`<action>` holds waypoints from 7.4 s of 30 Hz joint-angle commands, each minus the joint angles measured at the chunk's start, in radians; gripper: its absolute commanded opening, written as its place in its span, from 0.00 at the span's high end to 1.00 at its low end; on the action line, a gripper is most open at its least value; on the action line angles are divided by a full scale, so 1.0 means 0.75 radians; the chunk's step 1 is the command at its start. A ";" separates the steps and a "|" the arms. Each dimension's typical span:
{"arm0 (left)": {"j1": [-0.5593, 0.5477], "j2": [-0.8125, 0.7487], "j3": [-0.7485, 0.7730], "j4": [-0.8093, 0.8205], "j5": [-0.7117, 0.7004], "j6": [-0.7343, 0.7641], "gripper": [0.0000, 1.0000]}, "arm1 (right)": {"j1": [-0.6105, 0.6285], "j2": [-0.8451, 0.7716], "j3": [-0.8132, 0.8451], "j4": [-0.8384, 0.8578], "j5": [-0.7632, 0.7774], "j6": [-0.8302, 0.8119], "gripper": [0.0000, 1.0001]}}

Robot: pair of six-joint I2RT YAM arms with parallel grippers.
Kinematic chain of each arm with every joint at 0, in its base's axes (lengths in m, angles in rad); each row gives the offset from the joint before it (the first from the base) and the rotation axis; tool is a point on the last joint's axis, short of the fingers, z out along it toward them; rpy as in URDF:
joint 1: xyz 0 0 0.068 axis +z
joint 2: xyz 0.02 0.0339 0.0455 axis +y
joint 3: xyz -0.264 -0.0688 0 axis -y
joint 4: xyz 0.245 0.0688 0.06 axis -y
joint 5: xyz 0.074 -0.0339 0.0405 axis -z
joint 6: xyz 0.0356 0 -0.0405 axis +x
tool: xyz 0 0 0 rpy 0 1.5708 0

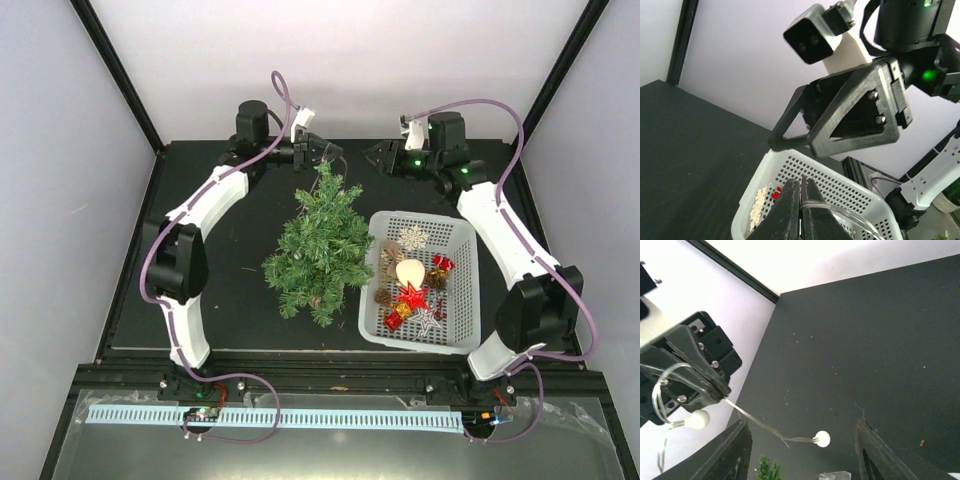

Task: Decorate the small christmas tree

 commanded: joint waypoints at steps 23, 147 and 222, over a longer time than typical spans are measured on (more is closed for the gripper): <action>-0.099 0.067 0.064 0.312 0.095 -0.304 0.98 | 0.116 0.115 0.053 -0.002 -0.032 -0.087 0.76; 0.143 -0.110 0.005 -0.845 -0.377 0.576 0.18 | 0.682 -0.169 0.688 -1.110 -0.175 -0.269 0.99; 0.346 -0.422 -0.359 -1.052 -0.640 0.770 0.12 | 0.255 -0.359 -0.706 -0.894 0.409 -0.063 0.46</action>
